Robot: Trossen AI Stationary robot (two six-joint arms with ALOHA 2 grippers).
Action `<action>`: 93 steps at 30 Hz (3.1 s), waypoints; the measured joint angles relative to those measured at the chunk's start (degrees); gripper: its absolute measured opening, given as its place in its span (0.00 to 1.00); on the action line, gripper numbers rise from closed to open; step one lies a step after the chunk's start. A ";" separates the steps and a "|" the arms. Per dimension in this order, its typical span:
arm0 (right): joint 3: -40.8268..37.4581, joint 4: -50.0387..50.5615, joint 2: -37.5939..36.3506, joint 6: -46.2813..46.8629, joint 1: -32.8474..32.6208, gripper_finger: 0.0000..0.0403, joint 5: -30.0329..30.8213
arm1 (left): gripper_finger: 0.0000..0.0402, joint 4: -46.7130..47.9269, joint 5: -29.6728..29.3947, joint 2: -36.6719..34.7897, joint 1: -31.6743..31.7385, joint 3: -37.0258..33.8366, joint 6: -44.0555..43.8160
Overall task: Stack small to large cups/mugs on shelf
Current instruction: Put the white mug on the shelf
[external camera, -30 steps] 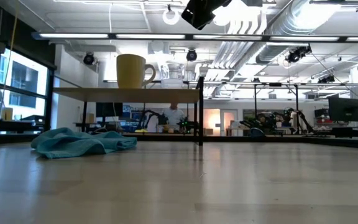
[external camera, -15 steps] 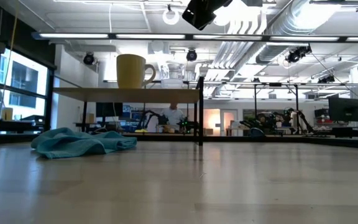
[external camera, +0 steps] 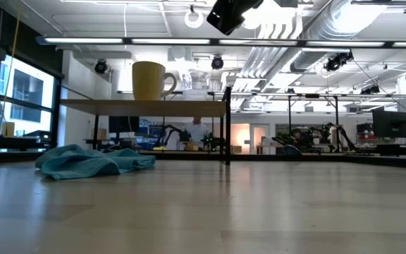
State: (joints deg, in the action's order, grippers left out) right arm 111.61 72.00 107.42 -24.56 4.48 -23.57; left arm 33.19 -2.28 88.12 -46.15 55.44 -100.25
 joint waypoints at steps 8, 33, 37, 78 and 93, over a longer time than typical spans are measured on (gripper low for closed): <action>0.00 -0.04 0.00 0.00 0.81 0.45 0.00 | 0.58 -0.10 -3.46 -0.02 0.07 0.00 2.58; 0.01 -0.52 0.00 0.19 1.28 0.45 0.00 | 0.03 0.42 -12.69 -0.43 0.02 0.14 3.99; 0.02 -0.70 0.00 0.09 1.27 0.45 0.00 | 0.02 0.53 -11.83 -1.35 0.12 0.04 5.74; 0.04 -2.78 0.02 0.70 1.26 0.45 -0.48 | 0.01 32.35 17.64 -12.59 19.26 8.44 20.40; 0.04 -4.06 0.02 2.90 0.75 0.45 -0.61 | 0.01 36.34 25.12 -6.10 19.26 8.47 26.27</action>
State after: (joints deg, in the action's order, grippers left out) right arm 111.66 67.94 107.44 -21.66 5.23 -24.18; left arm 69.53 22.85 82.02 -26.89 63.91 -73.98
